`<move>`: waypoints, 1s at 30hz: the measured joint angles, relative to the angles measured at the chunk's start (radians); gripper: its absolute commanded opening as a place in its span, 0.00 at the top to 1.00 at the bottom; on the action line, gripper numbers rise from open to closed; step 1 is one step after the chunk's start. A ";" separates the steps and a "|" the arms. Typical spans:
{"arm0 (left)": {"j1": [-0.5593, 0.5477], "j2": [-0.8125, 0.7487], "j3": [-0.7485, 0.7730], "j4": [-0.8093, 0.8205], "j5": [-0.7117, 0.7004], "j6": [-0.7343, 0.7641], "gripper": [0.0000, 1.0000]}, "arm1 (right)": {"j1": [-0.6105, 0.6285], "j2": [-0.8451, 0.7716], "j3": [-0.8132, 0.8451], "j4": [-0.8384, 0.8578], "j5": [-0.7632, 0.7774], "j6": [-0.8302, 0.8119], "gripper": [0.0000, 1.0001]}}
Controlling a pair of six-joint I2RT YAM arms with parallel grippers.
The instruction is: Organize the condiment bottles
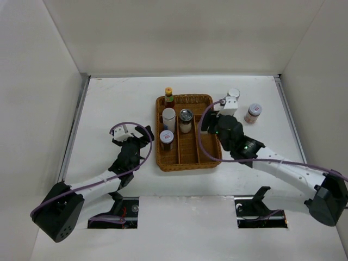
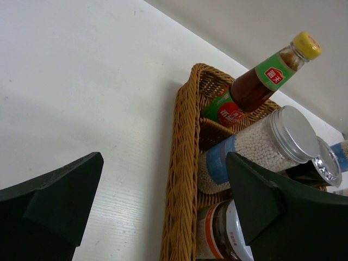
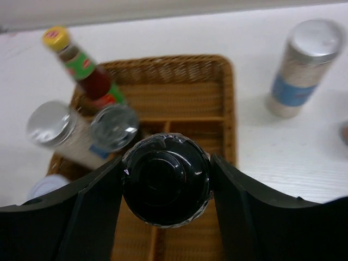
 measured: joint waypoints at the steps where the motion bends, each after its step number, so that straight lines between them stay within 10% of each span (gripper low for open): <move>1: 0.000 0.001 0.000 -0.002 0.001 0.000 0.00 | 0.036 0.013 0.006 0.000 -0.004 0.008 0.50; 13: 0.009 -0.017 0.000 0.000 0.002 -0.001 0.00 | 0.205 0.295 0.054 -0.016 -0.091 0.051 0.46; 21: 0.013 -0.016 0.000 -0.002 0.006 -0.002 0.00 | 0.205 0.323 0.046 -0.007 -0.099 0.086 0.11; 30: 0.012 -0.015 0.000 -0.001 0.010 -0.007 0.00 | -0.053 0.083 0.056 0.041 -0.105 0.060 0.01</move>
